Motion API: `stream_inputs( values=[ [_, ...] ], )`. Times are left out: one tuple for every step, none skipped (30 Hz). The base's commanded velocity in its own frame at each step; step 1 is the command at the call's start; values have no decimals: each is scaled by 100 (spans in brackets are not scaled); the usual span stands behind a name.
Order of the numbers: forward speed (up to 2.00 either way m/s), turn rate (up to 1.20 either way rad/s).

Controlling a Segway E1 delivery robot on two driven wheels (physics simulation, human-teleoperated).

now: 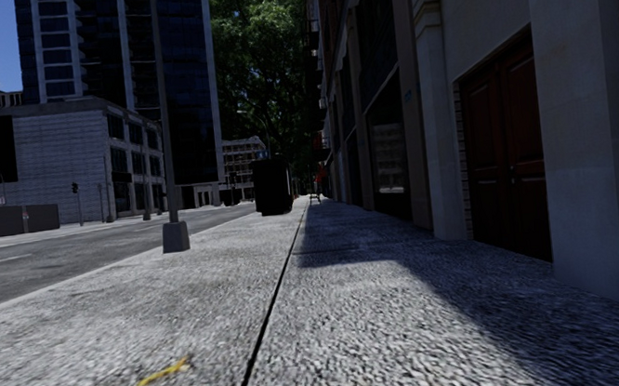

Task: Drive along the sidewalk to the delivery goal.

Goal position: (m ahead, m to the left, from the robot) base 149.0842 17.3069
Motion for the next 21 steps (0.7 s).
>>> stream_inputs(
  values=[
    [199,0],
    [199,0],
    [199,0],
    [199,10],
    [199,10],
    [199,22],
    [199,30],
    [199,33],
    [199,33],
    [199,34],
    [199,34],
    [199,34],
    [199,34],
    [199,34],
    [199,34],
    [199,34],
    [199,28],
    [199,28],
    [199,0],
    [199,0],
    [199,0]
  ],
)
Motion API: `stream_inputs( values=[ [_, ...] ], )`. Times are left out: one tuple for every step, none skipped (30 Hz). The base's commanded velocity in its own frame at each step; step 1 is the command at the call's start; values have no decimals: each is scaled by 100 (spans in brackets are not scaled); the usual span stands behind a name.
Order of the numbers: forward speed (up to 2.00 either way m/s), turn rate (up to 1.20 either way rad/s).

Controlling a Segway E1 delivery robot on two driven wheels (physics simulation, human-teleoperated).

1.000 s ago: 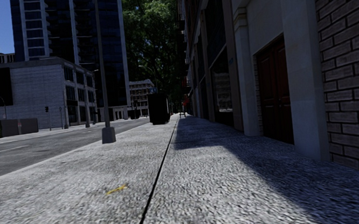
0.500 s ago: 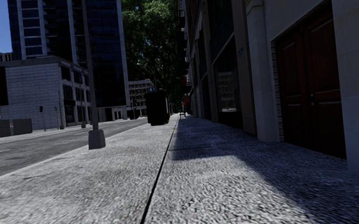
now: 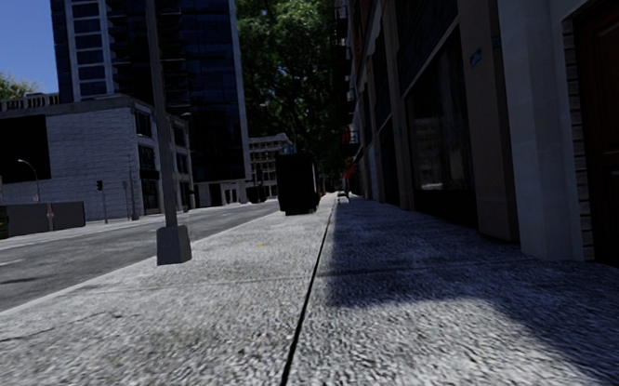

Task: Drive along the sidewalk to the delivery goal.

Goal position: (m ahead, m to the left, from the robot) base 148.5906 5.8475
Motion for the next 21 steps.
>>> stream_inputs(
  values=[
    [199,0],
    [199,0],
    [199,0],
    [199,0],
    [199,0],
    [199,0],
    [199,0],
    [199,0],
    [199,0],
    [199,0],
    [199,0],
    [199,0],
    [199,0],
    [199,0],
    [199,0],
    [200,0],
    [200,0],
    [200,0],
    [200,0],
    [200,0],
    [200,0]
  ],
)
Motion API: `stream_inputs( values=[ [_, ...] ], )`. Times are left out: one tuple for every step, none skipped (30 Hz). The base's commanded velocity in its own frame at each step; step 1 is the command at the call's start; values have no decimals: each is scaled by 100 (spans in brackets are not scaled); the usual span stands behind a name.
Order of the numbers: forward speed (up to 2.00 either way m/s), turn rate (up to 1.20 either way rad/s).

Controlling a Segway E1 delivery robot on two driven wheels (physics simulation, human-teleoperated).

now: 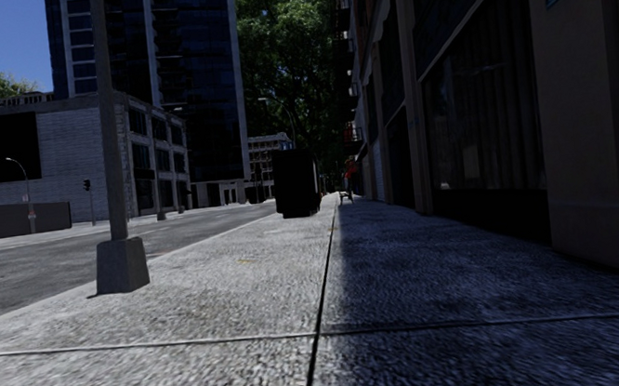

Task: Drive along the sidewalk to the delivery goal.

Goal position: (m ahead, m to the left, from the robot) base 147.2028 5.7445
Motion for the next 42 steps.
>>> stream_inputs(
  values=[
    [200,0],
    [200,0],
    [200,0],
    [200,0],
    [200,0],
    [200,0],
    [200,0],
    [200,0],
    [200,0],
    [200,0],
    [200,0],
    [200,0],
    [200,0],
    [200,0],
    [200,0],
    [200,0],
    [200,0],
    [200,0],
    [200,0],
    [200,0],
    [200,0],
    [200,0],
    [200,0],
    [200,0],
    [200,0],
    [200,0],
    [200,0],
    [200,0],
    [200,0],
    [200,0],
    [200,0],
    [200,0],
    [200,0],
    [200,0],
    [200,0],
    [200,-2],
    [200,-17],
    [200,-17],
    [200,-21],
    [200,-23],
    [200,-24],
    [200,-24]
  ],
)
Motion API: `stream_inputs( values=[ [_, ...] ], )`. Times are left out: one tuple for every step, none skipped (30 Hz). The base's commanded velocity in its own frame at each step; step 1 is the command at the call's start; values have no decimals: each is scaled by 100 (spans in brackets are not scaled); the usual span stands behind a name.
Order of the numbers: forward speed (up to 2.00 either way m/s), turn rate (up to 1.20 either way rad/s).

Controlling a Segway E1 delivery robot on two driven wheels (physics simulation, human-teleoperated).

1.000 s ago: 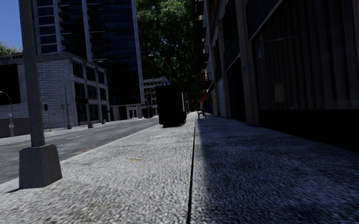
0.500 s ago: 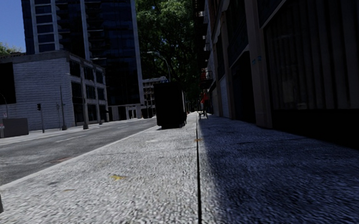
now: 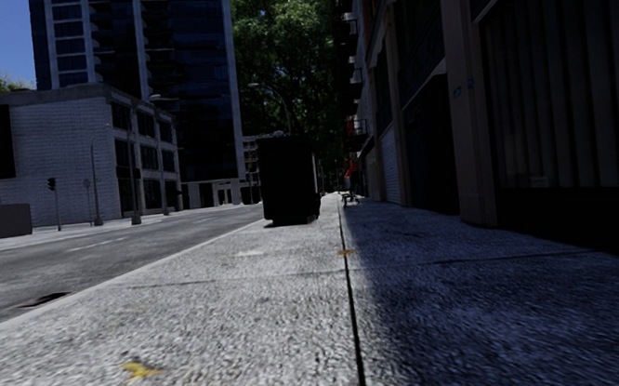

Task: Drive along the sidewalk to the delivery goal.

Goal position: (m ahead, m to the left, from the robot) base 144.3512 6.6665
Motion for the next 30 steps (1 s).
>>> stream_inputs(
  values=[
    [200,-27],
    [200,-36],
    [200,-39],
    [200,-40],
    [200,-40],
    [200,-40],
    [200,-33],
    [200,-11],
    [200,0],
    [200,0],
    [200,0],
    [200,0],
    [200,0],
    [200,0],
    [200,0],
    [200,0],
    [200,0],
    [200,0],
    [200,0],
    [200,0],
    [200,0],
    [200,0],
    [200,0],
    [200,0],
    [200,0],
    [200,0],
    [200,0],
    [200,0],
    [200,-3],
    [200,-3]
  ],
)
